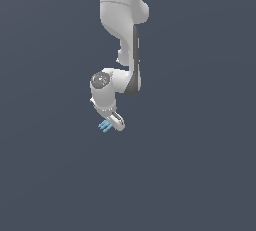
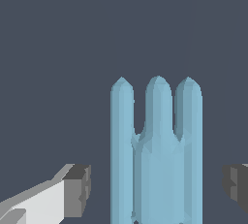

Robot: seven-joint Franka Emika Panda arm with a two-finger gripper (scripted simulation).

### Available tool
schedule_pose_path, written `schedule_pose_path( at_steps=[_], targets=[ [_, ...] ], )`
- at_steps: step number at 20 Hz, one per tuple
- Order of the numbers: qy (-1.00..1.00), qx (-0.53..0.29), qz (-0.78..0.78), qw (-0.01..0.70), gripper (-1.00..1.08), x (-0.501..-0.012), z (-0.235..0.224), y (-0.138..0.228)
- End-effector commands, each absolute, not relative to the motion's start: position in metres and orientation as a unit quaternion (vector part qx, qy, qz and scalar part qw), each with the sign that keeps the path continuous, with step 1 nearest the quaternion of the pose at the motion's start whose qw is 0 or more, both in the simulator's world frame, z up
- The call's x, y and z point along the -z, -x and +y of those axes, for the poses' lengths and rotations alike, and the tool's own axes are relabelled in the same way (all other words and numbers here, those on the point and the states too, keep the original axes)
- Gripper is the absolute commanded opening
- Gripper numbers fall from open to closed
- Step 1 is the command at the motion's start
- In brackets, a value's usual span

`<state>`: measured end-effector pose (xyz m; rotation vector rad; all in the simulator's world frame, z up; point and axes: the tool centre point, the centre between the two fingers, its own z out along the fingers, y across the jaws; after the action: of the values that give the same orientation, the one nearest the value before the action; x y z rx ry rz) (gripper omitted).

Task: Pick up the object and move it to a goal position.

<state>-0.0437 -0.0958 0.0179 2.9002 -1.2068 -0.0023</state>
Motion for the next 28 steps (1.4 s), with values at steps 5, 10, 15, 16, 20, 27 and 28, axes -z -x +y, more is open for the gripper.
schedule_pose_path(
  at_steps=[5,10,15,16,20,27,28],
  targets=[
    [-0.923,0.000,-0.384,0.000,-1.00,-0.012,-0.096,0.043],
    [-0.923,0.000,-0.384,0.000,-1.00,-0.012,-0.096,0.043],
    [-0.923,0.000,-0.384,0.000,-1.00,-0.012,-0.096,0.043],
    [-0.923,0.000,-0.384,0.000,-1.00,-0.013,-0.096,0.043],
    [-0.923,0.000,-0.384,0.000,-1.00,-0.023,-0.104,0.044],
    [-0.923,0.000,-0.385,0.000,-1.00,-0.063,-0.135,0.050],
    [-0.923,0.000,-0.385,0.000,-1.00,-0.070,-0.140,0.051]
  ],
)
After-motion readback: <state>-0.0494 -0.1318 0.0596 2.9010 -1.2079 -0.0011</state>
